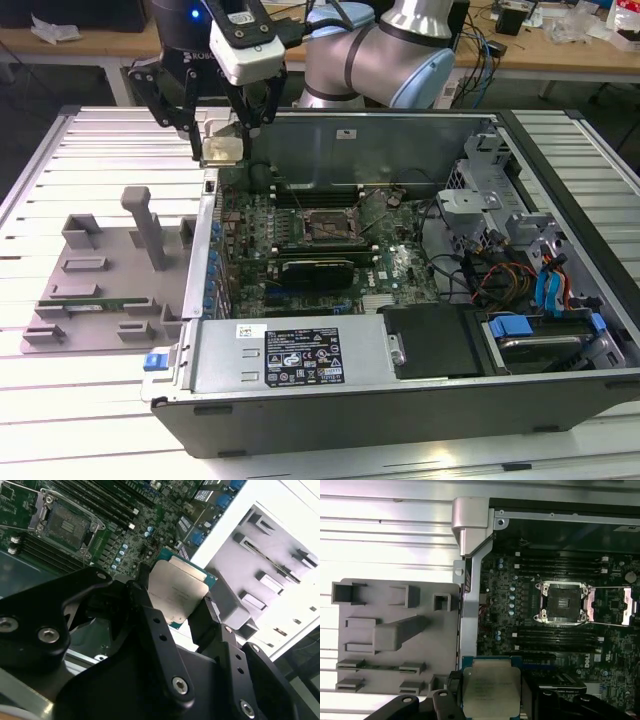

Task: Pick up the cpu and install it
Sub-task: 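Pick up the cpu and move it towards the insertion slot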

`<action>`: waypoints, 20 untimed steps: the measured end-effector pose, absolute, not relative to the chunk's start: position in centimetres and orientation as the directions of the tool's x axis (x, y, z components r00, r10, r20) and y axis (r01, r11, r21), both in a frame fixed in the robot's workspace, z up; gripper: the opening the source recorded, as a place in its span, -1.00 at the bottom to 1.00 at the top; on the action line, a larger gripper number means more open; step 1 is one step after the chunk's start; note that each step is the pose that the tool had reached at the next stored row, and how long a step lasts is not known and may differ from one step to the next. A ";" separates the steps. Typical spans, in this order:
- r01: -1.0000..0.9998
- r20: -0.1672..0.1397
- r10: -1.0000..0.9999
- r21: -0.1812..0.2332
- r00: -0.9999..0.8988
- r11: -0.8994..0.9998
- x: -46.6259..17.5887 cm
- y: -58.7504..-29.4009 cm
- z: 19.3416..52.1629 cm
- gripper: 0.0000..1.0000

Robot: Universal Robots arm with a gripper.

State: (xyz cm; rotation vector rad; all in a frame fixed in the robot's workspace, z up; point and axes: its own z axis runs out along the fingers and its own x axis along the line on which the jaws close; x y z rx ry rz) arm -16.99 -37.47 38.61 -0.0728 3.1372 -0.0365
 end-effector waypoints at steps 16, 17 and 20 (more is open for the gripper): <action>-0.046 -0.002 -0.046 -0.023 -0.999 0.999 -16.2 -37.5 37.4 0.09; -0.046 -0.002 -0.046 -0.023 -0.999 0.999 -16.1 -37.5 37.3 0.09; -0.046 -0.002 -0.046 -0.023 -0.999 0.999 -16.0 -37.4 37.2 0.09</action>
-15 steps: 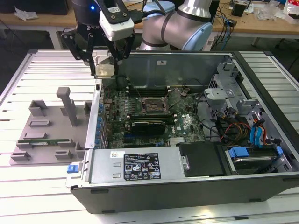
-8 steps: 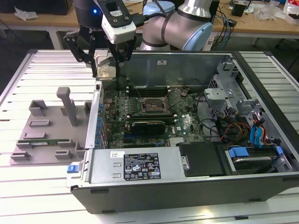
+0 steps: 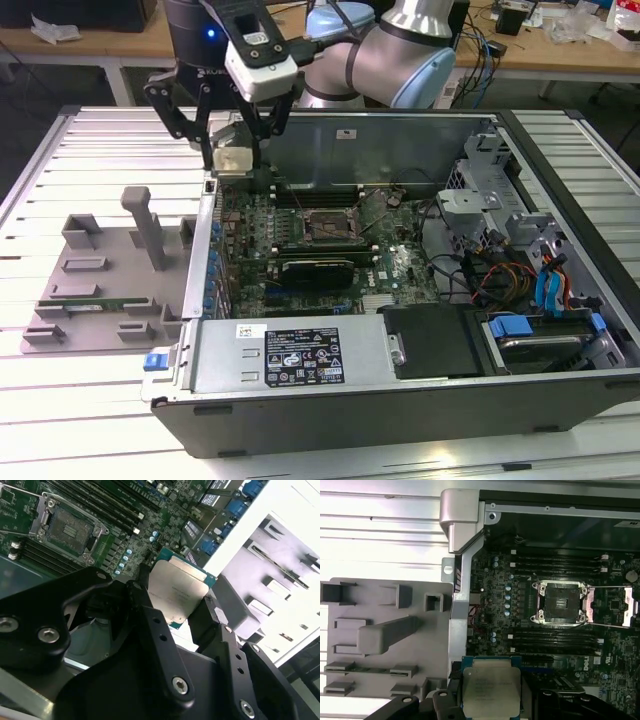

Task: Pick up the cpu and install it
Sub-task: 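Pick up the cpu and move it towards the insertion slot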

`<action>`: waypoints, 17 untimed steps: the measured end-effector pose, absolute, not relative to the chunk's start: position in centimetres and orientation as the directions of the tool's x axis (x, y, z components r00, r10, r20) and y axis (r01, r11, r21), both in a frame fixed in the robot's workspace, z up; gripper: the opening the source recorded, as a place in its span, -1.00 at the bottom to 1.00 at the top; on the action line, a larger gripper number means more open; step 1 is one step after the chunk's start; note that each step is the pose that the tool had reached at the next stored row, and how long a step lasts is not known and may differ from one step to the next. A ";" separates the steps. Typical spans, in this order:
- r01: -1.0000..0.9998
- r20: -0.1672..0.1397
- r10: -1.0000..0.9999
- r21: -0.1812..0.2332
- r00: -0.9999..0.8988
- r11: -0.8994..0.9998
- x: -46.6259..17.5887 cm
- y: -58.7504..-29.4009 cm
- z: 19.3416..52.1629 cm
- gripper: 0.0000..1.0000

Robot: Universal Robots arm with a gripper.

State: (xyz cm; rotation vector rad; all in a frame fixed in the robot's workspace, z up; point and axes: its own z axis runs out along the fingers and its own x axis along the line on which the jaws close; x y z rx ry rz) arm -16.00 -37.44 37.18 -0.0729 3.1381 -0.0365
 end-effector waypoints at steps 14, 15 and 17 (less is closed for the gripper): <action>-0.046 -0.001 -0.046 -0.023 -0.999 0.999 -15.2 -37.4 35.9 0.09; -0.046 -0.001 -0.047 -0.023 -0.999 0.999 -15.2 -37.4 35.8 0.09; -0.046 -0.001 -0.046 -0.023 -0.999 0.999 -15.1 -37.4 35.6 0.09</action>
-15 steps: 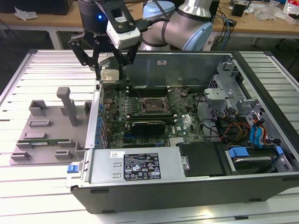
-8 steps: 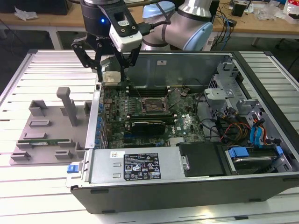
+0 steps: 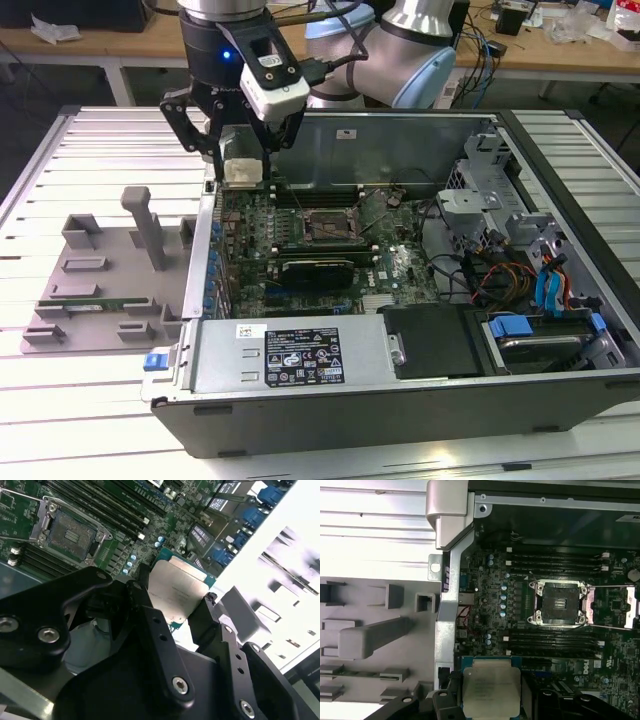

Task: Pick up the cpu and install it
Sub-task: 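Pick up the cpu and move it towards the insertion slot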

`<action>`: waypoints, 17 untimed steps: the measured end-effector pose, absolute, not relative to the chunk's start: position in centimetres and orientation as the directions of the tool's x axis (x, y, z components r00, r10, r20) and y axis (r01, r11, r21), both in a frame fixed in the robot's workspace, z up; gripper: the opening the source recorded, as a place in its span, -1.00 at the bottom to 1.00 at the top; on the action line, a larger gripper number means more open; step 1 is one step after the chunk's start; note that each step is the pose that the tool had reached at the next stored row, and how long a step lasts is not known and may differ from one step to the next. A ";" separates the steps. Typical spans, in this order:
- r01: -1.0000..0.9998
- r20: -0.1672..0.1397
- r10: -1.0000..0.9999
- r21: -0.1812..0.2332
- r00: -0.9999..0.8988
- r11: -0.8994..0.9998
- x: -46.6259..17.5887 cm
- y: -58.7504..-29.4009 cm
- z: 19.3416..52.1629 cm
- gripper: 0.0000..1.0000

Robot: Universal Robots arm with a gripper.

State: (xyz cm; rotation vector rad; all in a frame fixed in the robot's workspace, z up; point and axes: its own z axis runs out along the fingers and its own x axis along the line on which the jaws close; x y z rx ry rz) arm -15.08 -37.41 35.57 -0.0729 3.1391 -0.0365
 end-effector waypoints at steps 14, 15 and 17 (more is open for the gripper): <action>-0.047 -0.001 -0.047 -0.023 -0.999 0.999 -14.3 -36.4 32.8 0.09; -0.046 -0.001 -0.046 -0.024 -0.999 0.999 -14.3 -36.3 32.7 0.09; -0.046 0.000 -0.046 -0.024 -0.999 0.999 -14.1 -36.0 32.6 0.09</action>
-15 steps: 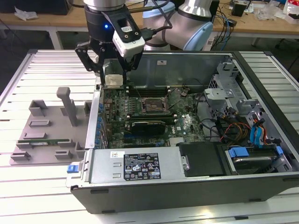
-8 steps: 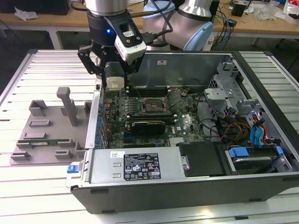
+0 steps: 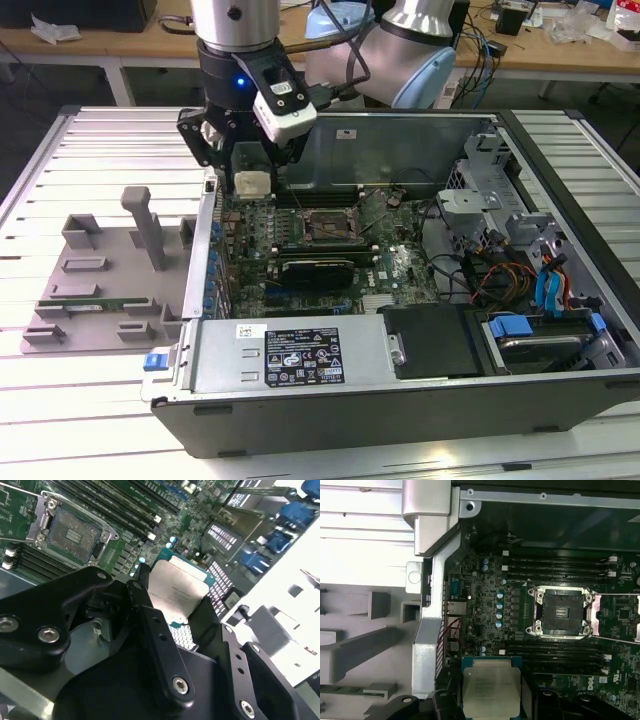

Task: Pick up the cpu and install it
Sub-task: 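Pick up the cpu and move it towards the insertion slot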

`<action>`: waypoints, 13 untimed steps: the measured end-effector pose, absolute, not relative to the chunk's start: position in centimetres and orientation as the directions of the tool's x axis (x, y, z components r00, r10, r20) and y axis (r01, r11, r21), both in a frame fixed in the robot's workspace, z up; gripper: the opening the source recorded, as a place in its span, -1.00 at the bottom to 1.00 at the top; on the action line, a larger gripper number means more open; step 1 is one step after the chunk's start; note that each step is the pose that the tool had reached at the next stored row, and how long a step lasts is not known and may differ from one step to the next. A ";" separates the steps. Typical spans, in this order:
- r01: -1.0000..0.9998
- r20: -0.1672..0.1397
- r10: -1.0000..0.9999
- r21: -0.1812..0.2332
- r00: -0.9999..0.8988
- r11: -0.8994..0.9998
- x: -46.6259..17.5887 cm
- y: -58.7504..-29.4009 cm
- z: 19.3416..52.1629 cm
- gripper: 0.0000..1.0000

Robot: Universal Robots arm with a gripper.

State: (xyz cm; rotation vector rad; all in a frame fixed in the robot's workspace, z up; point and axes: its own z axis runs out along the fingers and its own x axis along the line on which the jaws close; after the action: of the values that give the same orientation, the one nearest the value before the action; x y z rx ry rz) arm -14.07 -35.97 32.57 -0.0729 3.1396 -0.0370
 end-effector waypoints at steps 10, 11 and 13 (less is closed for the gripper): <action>-0.047 0.006 -0.046 -0.023 -0.999 0.999 -11.0 -35.0 31.5 0.09; -0.047 0.007 -0.047 -0.023 -0.999 0.999 -10.8 -34.9 31.4 0.09; -0.047 0.008 -0.046 -0.023 -0.999 0.999 -10.3 -34.9 31.3 0.09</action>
State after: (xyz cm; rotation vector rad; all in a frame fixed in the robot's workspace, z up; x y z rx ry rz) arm -10.29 -34.88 31.25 -0.0732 3.1477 -0.0368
